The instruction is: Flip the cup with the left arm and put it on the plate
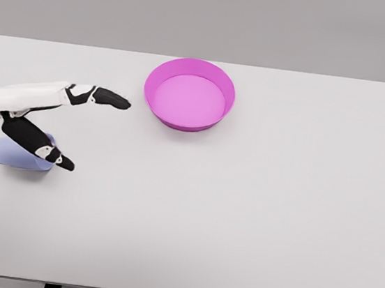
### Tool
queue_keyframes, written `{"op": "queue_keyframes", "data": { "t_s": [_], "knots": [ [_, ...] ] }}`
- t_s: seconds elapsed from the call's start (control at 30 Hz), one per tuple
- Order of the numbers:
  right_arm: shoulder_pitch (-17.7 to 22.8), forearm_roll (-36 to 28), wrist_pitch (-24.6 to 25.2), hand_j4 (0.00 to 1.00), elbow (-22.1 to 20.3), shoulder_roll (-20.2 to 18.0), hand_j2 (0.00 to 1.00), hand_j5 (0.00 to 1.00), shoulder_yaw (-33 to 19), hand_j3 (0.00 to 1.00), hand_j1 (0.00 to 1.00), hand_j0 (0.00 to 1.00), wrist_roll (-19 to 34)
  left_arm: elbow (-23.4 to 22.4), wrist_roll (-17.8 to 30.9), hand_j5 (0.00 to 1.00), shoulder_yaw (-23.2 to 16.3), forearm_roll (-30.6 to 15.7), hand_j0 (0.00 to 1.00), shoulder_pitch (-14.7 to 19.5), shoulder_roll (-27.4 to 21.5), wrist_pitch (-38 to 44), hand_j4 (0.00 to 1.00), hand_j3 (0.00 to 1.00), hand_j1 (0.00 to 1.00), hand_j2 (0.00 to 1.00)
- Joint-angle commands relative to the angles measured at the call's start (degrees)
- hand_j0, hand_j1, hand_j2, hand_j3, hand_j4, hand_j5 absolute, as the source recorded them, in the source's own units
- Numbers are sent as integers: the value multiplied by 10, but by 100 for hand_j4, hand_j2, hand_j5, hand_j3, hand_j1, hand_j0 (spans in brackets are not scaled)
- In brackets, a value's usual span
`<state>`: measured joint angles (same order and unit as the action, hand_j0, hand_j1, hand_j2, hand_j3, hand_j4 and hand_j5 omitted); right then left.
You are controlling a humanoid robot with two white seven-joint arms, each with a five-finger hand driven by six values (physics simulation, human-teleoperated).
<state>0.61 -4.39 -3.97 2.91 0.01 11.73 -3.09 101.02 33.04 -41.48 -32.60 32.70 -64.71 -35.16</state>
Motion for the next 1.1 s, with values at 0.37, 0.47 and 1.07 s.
{"op": "queue_keyframes", "data": {
  "t_s": [0.37, 0.47, 1.07],
  "knots": [
    [4, 0, -1, 100, 3, 0, 100, 100, -1, 100, 100, 100, 0, 1, -22, 100, 11, -10, 100, -90, -96, 2, 100, 100, 100, 100],
    [4, 0, 0, 100, 3, 0, 100, 100, -1, 100, 100, 100, 0, 1, -70, 100, 17, -9, 100, -105, -133, 2, 100, 100, 100, 100],
    [4, 0, 0, 100, 3, 0, 100, 100, -1, 100, 100, 100, 0, 0, -95, 100, 70, 156, 100, -152, -81, 181, 100, 100, 100, 100]
  ]
}}
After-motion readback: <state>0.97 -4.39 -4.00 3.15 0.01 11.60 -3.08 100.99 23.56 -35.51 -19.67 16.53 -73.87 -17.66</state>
